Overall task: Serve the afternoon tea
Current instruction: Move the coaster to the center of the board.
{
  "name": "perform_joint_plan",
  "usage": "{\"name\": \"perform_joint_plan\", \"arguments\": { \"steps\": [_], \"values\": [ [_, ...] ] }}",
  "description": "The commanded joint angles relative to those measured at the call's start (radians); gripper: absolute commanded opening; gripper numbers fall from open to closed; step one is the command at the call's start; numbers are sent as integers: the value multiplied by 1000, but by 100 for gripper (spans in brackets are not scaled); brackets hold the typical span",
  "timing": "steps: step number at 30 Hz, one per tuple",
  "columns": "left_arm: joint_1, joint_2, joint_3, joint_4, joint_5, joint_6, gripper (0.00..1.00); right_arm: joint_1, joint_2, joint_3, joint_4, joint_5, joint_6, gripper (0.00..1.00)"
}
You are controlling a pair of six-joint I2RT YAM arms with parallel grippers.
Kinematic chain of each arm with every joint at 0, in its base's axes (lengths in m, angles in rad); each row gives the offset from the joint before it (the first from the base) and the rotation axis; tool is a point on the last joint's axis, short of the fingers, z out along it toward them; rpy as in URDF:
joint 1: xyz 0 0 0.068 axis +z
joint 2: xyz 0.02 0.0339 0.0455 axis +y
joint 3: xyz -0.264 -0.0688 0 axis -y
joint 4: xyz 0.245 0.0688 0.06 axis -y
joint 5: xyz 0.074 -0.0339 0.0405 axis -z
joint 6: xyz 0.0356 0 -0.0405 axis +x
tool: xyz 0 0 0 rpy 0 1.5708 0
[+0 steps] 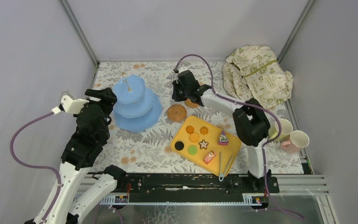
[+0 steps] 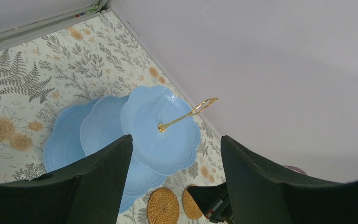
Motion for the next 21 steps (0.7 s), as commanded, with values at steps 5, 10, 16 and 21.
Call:
{"name": "perform_joint_plan", "arguments": {
  "steps": [5,10,16,21],
  "values": [
    [-7,-32,-15,31,15,-27,75,37,-144,-181,29,12,4,22],
    [-7,-28,-24,31,17,-27,75,66,-132,-235,43,25,6,24],
    [-7,-11,-36,36,18,-22,75,72,-87,-235,46,26,17,25],
    [-7,-3,-44,50,12,-8,75,70,-20,-184,18,35,19,25]
  ]
}}
